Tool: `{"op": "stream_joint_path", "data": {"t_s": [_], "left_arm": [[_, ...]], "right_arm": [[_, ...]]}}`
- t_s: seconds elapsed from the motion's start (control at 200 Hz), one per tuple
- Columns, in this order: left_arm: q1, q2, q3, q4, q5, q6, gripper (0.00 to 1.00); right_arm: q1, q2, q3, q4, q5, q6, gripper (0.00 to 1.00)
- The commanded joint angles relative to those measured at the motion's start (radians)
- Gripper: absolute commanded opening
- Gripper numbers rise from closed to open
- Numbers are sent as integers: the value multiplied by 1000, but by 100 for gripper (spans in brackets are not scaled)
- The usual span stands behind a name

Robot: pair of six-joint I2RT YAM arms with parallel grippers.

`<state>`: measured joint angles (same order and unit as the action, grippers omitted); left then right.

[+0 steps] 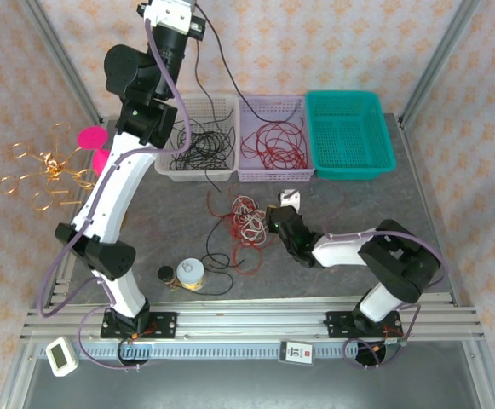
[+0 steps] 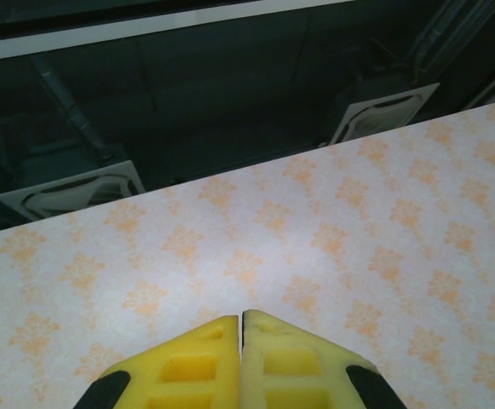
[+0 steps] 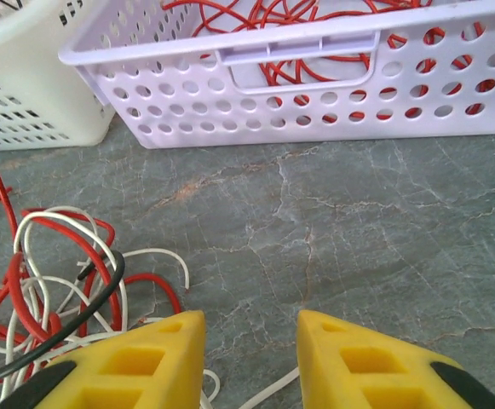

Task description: Untangle the cables

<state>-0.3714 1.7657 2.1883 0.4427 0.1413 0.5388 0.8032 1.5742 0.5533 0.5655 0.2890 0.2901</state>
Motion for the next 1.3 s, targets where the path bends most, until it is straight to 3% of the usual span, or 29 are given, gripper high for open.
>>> {"op": "stream_joint_path", "data": {"t_s": [0.0,0.15,0.455,0.551,0.651,0.931,1.296], "left_arm": [[28,34,59,55,-12,-31,0],[55,95,112,99,-61,-14,0],[189,231,186,99,-113,-178,0],[202,243,116,69,-104,-215,0],[212,275,30,97,-166,-227,0],[276,443,21,62,-280,-360,0],[280,432,-281,135,-239,-464,0]], "right_arm": [[-11,-46,-27,-22,0,3,34],[-13,-80,-3,-39,-55,-36,35],[-13,-107,43,-125,-107,-44,37],[-13,-128,48,-155,-119,-36,37],[-13,-149,54,-191,-127,-21,38],[-13,-156,49,-241,-154,7,37],[-13,-119,74,-248,-188,32,37]]}}
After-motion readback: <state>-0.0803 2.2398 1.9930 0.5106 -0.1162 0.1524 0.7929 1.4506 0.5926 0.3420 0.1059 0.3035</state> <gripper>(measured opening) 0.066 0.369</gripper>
